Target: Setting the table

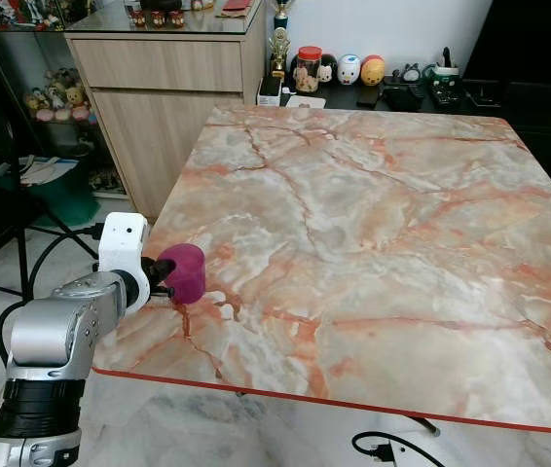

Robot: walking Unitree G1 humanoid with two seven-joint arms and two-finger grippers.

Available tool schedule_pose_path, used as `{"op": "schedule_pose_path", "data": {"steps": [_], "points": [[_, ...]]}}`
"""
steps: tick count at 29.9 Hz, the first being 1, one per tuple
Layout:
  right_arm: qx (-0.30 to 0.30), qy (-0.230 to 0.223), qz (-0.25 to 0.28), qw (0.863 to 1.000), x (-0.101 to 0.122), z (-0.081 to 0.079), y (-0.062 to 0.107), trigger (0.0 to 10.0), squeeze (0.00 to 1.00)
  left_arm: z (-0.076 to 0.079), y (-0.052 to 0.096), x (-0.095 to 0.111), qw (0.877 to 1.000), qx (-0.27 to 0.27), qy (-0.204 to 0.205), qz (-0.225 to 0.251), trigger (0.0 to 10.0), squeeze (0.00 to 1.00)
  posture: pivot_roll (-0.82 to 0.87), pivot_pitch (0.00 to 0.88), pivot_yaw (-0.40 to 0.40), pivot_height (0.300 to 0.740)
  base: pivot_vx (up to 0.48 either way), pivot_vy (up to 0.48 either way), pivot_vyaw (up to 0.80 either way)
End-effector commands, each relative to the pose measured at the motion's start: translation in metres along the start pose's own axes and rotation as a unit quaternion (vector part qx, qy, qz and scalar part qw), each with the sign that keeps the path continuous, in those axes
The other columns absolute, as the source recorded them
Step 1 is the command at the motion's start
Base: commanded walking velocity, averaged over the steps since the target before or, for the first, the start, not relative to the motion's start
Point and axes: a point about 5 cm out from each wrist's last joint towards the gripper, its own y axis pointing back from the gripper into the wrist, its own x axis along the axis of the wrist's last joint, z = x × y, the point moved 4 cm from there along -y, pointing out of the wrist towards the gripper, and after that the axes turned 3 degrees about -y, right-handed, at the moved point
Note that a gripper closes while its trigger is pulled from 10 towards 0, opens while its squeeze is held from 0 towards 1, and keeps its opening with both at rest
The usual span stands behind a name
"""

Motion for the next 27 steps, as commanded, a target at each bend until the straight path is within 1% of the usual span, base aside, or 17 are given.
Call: {"op": "schedule_pose_path", "data": {"steps": [1,9,17,22,27], "points": [[0.002,0.001,0.009,1.000,0.0048,-0.0024,-0.0005,10.0,0.00,0.0006,0.0012,0.0028,1.000,0.002,-0.007,0.008,0.0,0.00,0.06,0.000,0.005,0.740,0.000,0.000,0.00],[0.003,0.002,0.006,1.000,0.0017,-0.0041,0.0000,10.0,0.00,0.0004,0.0014,0.0040,1.000,0.003,-0.006,0.011,0.0,0.00,0.06,0.000,0.004,0.740,0.000,0.000,0.00],[0.001,0.002,0.002,1.000,0.0007,0.0007,0.0000,10.0,0.00,0.0006,0.0015,0.0062,1.000,0.004,-0.006,0.015,0.0,0.00,0.06,0.000,0.004,0.740,0.000,0.000,0.00],[0.001,0.002,0.001,1.000,0.0025,0.0011,-0.0006,10.0,0.00,0.0005,0.0016,0.0076,1.000,0.004,-0.006,0.018,0.0,0.00,0.06,0.000,0.004,0.740,0.000,0.000,0.00],[0.003,0.003,0.002,1.000,0.0065,-0.0026,-0.0015,10.0,0.00,0.0041,0.0022,0.0127,0.999,-0.001,-0.002,0.036,0.0,0.00,0.06,0.000,0.002,0.740,0.000,0.000,0.00]]}}
